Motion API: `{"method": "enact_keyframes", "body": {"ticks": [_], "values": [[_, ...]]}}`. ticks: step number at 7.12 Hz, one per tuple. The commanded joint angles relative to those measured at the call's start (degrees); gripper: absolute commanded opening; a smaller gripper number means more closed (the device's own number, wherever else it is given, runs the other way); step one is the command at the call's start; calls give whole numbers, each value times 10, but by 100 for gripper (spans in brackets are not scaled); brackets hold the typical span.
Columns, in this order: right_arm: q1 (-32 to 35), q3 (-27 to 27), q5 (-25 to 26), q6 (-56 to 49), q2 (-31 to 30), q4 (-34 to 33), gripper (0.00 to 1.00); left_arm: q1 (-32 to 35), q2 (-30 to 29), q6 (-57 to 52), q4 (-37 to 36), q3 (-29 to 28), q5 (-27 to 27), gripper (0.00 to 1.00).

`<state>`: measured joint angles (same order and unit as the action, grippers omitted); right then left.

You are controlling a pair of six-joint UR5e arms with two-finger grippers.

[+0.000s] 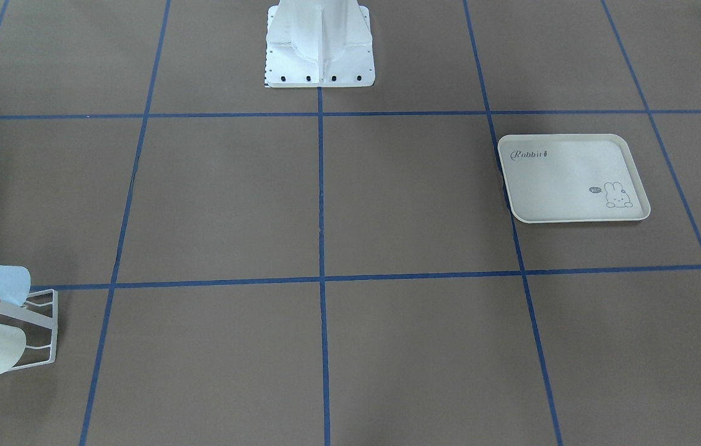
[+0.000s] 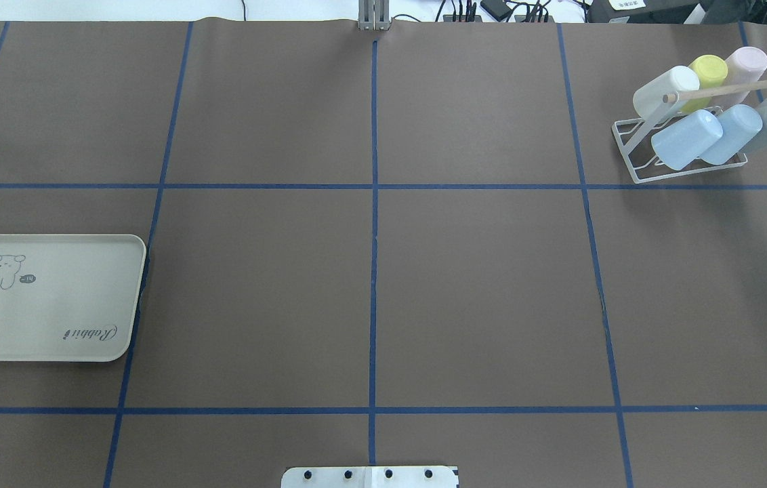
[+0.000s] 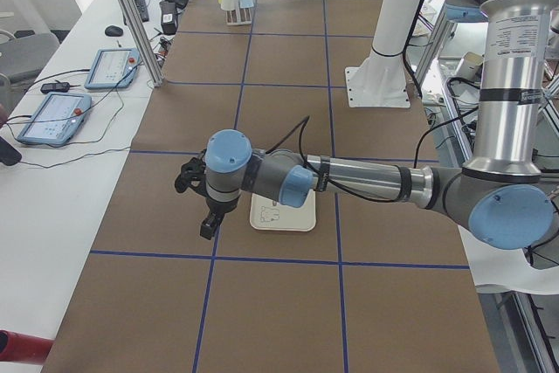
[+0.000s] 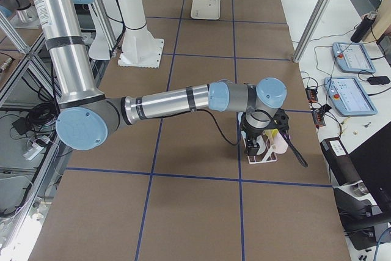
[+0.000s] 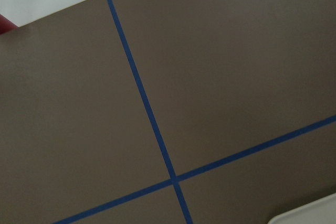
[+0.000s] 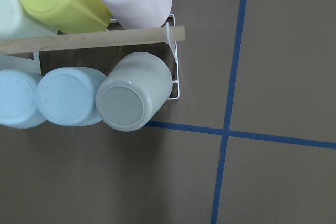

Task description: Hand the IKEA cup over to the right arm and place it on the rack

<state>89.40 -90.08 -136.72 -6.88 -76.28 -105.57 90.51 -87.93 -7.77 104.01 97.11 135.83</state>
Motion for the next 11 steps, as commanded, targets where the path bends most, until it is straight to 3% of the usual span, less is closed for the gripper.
{"method": "enact_keyframes", "body": {"ticks": [1,3,5,11], "values": [[2,-6,10,0,-14,3,100,8,65,-2,37,53,0,99],[-1,-2,33,2,-25,8,100,6,58,3,36,73,-6,99],[1,-18,22,4,-17,7,100,7,81,1,37,127,-7,99],[0,-28,-14,2,-66,3,100,3,80,5,32,75,-14,99]]}}
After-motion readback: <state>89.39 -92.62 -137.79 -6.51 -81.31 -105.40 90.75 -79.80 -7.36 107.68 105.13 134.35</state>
